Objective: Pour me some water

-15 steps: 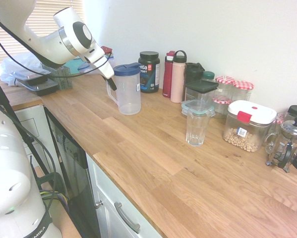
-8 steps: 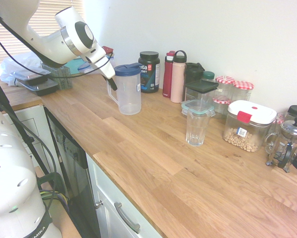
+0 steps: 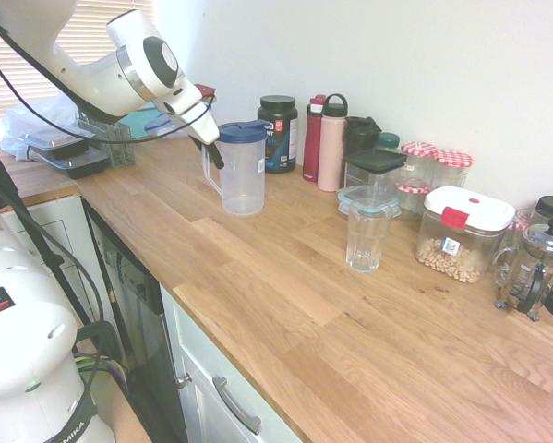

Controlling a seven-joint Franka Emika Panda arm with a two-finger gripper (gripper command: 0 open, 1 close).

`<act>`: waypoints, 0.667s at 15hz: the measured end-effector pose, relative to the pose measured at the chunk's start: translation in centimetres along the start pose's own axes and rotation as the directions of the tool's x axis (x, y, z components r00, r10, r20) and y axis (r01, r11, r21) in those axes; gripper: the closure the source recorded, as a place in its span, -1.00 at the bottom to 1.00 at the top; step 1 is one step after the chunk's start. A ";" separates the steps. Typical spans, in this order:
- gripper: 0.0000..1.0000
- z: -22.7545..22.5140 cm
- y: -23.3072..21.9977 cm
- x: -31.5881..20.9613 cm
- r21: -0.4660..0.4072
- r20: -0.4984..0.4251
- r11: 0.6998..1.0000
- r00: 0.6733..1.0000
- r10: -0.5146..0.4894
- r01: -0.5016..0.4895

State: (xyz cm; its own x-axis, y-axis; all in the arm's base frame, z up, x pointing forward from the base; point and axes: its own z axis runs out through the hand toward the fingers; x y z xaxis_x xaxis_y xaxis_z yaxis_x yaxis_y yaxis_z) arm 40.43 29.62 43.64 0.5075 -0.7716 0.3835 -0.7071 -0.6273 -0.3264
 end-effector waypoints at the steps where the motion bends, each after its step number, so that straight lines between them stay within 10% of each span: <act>1: -1.00 0.0 0.1 -0.2 -0.007 0.012 1.000 1.000 -0.019 0.019; 10: -1.00 -4.3 4.2 0.4 -0.180 0.317 0.942 0.923 -0.217 0.284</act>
State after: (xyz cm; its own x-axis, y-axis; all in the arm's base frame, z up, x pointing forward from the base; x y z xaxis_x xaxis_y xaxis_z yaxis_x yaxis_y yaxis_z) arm 35.55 27.07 46.13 0.7783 -0.6096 0.1506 -0.6109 -0.7906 -0.0428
